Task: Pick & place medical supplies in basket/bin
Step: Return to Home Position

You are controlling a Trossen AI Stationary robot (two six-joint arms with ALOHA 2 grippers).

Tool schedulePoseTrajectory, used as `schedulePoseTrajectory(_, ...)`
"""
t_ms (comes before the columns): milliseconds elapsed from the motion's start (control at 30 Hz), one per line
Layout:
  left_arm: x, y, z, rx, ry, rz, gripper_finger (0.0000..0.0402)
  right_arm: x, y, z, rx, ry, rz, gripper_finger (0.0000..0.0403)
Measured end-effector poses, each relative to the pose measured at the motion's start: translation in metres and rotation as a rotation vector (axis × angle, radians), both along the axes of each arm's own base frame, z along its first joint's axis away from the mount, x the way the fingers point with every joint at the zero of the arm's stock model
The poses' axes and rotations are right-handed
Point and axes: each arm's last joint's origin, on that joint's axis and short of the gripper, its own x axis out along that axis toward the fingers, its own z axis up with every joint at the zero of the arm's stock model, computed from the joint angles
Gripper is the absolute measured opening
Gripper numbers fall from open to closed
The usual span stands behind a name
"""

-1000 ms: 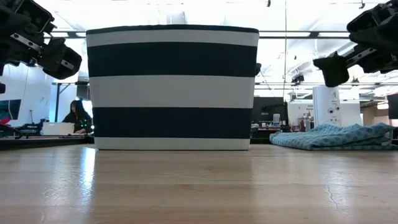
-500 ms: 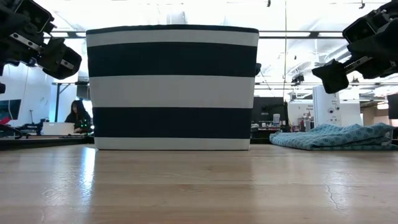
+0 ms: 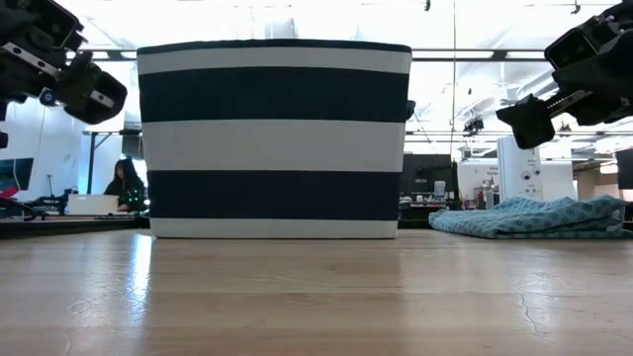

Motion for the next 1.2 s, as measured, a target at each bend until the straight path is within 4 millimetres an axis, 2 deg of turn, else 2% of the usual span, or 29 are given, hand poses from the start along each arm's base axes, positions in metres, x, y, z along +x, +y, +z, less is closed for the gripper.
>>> schedulePoseTrajectory(133,0.001,0.001,0.000,0.152,-0.092,0.055,0.0198,0.000,0.000,0.000,0.000,0.000,0.000,0.0354)
schedulePoseTrajectory(267,0.005,0.004,-0.003,0.236,-0.132,0.305,0.0198,0.000,0.000,0.000,0.000,0.000,0.001,0.0354)
schedulePoseTrajectory(367,0.007,0.004,-0.007,0.282,-0.155,0.420,0.0198,0.000,0.000,0.000,0.001,0.000,0.001,0.0354)
schedulePoseTrajectory(633,0.007,0.004,-0.007,0.435,-0.194,0.439,0.0198,0.000,0.000,0.000,0.000,0.000,0.001,0.0354)
schedulePoseTrajectory(867,0.008,0.012,-0.007,0.449,-0.180,0.515,0.0198,0.000,0.000,0.000,0.000,0.000,0.001,0.0354)
schedulePoseTrajectory(1200,0.008,0.012,-0.007,0.449,-0.180,0.520,0.0198,0.000,0.000,0.000,-0.001,-0.001,0.001,0.0354)
